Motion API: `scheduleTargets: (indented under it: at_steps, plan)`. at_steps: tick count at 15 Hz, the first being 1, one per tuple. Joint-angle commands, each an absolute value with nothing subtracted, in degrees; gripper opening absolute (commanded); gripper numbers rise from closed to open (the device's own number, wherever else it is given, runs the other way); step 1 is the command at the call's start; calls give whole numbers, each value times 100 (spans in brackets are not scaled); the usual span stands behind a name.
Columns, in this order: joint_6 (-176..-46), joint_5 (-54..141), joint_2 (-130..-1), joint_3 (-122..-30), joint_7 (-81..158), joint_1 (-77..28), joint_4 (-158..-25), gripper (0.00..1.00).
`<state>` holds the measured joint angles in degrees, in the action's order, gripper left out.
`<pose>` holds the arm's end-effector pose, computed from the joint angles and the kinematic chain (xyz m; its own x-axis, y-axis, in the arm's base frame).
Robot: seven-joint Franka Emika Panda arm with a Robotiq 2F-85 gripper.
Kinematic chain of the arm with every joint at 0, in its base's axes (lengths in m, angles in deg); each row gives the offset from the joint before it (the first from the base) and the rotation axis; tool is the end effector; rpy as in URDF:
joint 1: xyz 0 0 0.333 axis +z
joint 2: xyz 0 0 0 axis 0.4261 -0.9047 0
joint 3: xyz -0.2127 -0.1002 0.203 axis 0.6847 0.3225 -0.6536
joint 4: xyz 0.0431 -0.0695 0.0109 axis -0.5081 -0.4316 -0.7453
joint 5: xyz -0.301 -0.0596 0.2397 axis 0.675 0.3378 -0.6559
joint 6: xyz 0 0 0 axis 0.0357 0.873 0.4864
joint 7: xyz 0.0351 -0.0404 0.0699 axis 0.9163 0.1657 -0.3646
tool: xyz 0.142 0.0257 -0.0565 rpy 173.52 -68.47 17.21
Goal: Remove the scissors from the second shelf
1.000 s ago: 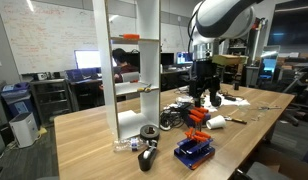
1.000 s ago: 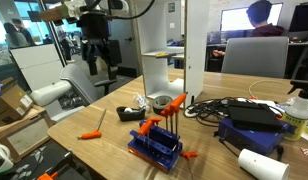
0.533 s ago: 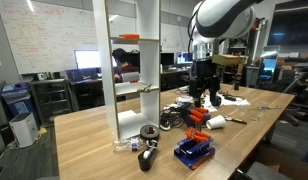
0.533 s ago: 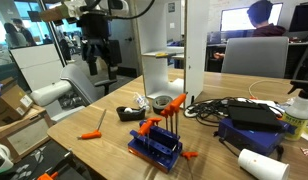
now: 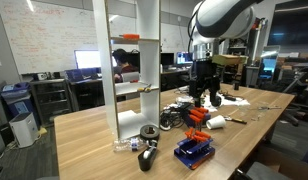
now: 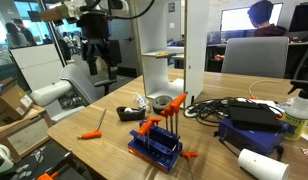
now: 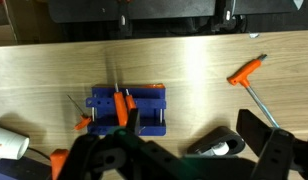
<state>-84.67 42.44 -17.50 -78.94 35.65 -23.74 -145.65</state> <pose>0.3571 -0.0003 0.3908 0.9939 -0.0073 -0.1103 -0.0051 -0.9998 0.0201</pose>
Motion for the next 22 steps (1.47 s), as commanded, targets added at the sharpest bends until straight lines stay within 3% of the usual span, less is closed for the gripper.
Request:
scheduleTargets:
  at_steps: [1,16,22]
  plan:
    - [-8458,4213,-1752,-7950,3539,-2434,-14558,100]
    - [-8621,3842,-1917,-8108,4032,-2383,-14421,100]
    - [-9457,3724,-2037,-8266,4575,-2457,-14350,100]
